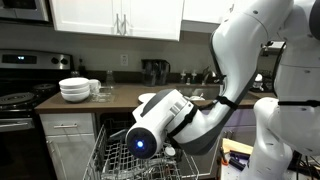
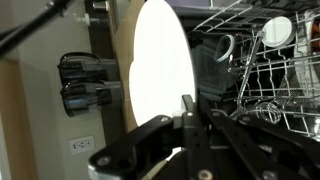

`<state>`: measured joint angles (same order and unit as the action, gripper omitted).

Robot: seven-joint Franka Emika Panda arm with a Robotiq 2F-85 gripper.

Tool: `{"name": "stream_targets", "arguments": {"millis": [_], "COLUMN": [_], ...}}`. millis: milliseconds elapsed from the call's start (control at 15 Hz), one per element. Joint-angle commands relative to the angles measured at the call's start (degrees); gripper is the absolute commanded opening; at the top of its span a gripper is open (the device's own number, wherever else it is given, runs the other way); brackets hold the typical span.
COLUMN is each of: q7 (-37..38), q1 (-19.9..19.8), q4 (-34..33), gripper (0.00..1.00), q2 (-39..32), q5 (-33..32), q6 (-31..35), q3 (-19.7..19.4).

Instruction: Take the plate from the dishwasher and put it on the stack of white plates on the countertop

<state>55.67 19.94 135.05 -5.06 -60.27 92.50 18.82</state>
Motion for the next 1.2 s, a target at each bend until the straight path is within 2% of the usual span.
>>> {"name": "stream_targets", "arguments": {"millis": [0,533,1000,1067,1133], "q7": [-0.14,-3.98,-5.17,-2.74,-2.83], "q1": [0.19,-3.48,-7.17,-6.67,-7.04], "q4": [0.53,1.98,-1.05,-0.18,-0.35], "gripper": [0.01,0.01,0.01,0.06,0.06], "q2": [2.36,6.1,4.71,3.83,3.83], "q5": [-2.86,-10.76,-10.79,-9.9,-9.9], "q6": [-2.43,9.85,8.7,9.83,9.83], "q3": [0.14,-3.61,-7.6,-7.08,-7.49]}}
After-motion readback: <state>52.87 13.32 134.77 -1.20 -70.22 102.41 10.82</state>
